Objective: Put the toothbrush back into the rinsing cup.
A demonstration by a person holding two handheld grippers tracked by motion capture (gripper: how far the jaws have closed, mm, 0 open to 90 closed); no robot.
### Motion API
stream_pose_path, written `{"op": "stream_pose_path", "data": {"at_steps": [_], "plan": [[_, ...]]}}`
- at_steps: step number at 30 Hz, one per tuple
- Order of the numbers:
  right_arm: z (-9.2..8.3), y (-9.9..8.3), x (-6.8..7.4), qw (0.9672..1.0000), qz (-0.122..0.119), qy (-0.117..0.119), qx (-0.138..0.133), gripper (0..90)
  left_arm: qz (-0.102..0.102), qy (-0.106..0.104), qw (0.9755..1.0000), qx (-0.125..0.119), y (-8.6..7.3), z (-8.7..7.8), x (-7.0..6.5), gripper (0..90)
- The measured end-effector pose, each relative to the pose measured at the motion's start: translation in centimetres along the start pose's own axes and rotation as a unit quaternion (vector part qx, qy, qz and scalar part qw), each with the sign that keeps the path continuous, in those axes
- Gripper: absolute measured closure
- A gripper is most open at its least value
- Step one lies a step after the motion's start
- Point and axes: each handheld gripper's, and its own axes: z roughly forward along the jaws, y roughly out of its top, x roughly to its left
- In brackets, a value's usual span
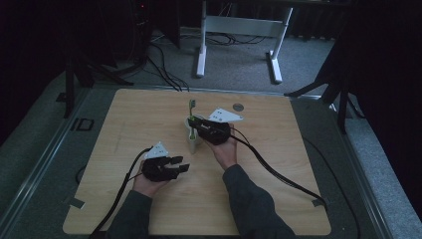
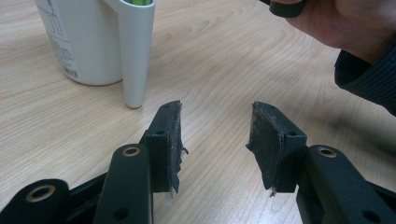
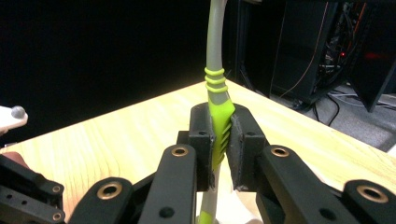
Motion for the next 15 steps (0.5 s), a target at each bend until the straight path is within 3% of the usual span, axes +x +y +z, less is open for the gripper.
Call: {"op": "stream_pose_path", "data": {"at_steps": [15], "plan": [[0.44, -1.00, 0.31, 0.9995, -0.013, -0.001, 0.029, 80.5, 0.000, 0.000, 1.0000, -0.001, 0.01, -0.04, 0.01, 54.8]]}}
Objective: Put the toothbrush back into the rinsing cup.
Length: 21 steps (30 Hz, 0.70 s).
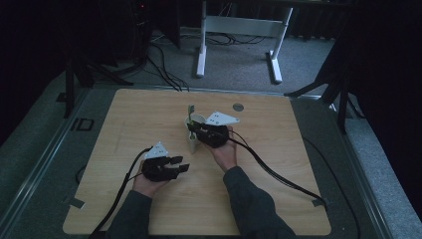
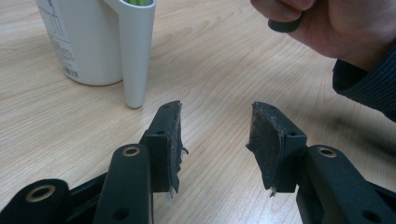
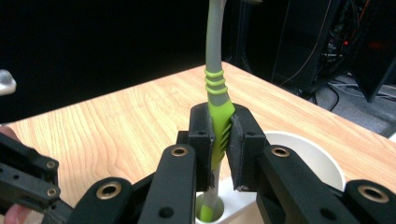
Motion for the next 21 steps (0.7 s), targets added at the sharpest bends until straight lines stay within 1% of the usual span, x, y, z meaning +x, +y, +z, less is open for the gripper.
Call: {"op": "stream_pose_path", "data": {"at_steps": [8, 9, 10, 13, 15, 21], "plan": [[0.2, -0.5, 0.1, 0.9998, -0.004, -0.001, 0.018, 80.0, 0.000, 0.000, 1.0000, 0.001, 0.0, 0.0, 0.0, 54.8], [0.2, -0.6, 0.1, 0.9998, -0.005, -0.001, 0.020, 78.7, 0.001, 0.000, 1.0000, 0.001, 0.0, 0.0, 0.0, 54.8], [0.2, -0.6, 0.1, 0.9997, -0.006, -0.001, 0.022, 72.5, 0.001, 0.000, 1.0000, 0.001, 0.0, 0.0, 0.0, 54.8], [0.4, -0.9, 0.1, 0.9994, -0.004, 0.002, 0.034, 61.8, 0.001, 0.000, 1.0000, 0.002, 0.0, 0.0, 0.0, 54.8], [0.4, -1.1, 0.1, 0.9992, -0.003, 0.002, 0.039, 58.3, 0.001, 0.000, 1.0000, 0.002, 0.0, 0.0, 0.0, 54.8], [0.5, -1.3, 0.3, 0.9990, -0.010, 0.003, 0.044, 52.3, 0.001, 0.000, 1.0000, 0.001, 0.0, 0.0, 0.0, 54.8]]}}
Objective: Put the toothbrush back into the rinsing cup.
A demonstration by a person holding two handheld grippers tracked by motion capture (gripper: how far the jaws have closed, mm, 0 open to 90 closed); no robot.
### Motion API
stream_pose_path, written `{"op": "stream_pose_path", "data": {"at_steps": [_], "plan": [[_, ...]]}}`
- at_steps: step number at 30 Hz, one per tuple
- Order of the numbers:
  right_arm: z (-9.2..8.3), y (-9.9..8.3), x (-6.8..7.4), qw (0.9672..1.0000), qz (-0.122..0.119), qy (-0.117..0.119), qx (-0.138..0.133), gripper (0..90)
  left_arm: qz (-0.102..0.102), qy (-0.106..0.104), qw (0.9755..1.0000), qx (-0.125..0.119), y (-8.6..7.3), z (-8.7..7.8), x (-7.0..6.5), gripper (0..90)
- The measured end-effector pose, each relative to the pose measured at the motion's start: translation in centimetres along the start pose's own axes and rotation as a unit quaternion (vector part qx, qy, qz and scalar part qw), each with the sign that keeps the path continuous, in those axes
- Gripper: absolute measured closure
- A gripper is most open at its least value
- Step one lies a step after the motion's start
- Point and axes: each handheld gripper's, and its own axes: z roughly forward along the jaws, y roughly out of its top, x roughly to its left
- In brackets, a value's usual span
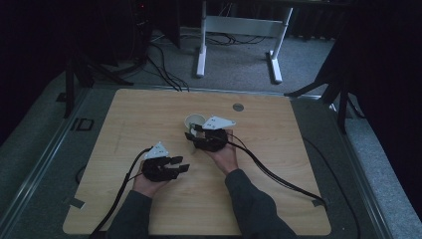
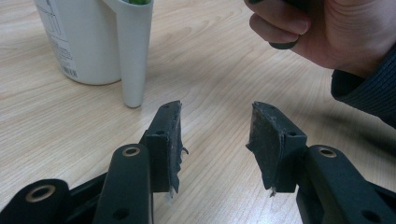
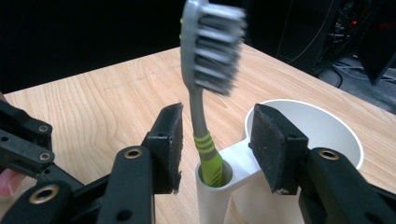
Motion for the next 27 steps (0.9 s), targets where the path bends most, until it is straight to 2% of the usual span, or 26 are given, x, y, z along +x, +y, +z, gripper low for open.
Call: {"op": "stream_pose_path", "data": {"at_steps": [9, 13, 16, 20, 27], "plan": [[-0.6, 0.0, 0.2, 1.0000, -0.007, 0.005, 0.005, 43.9, -0.001, 0.000, 1.0000, 0.000, 0.0, 0.0, 0.0, 54.8], [-1.2, -0.2, -0.3, 1.0000, 0.007, 0.007, 0.000, 41.6, 0.000, 0.000, 1.0000, 0.001, 0.0, 0.1, 0.0, 54.8], [-1.4, -0.4, -0.4, 0.9999, 0.003, 0.003, 0.010, 40.6, 0.000, 0.000, 1.0000, 0.002, 0.0, 0.2, 0.0, 54.8], [-1.8, -0.5, -0.5, 0.9999, 0.005, 0.009, 0.006, 39.5, 0.000, 0.000, 1.0000, 0.003, -0.1, 0.2, 0.0, 54.6], [-2.3, -0.7, -0.8, 0.9995, 0.005, 0.015, 0.025, 35.9, -0.004, 0.006, 1.0000, 0.004, -0.1, 0.2, 0.1, 51.3]]}}
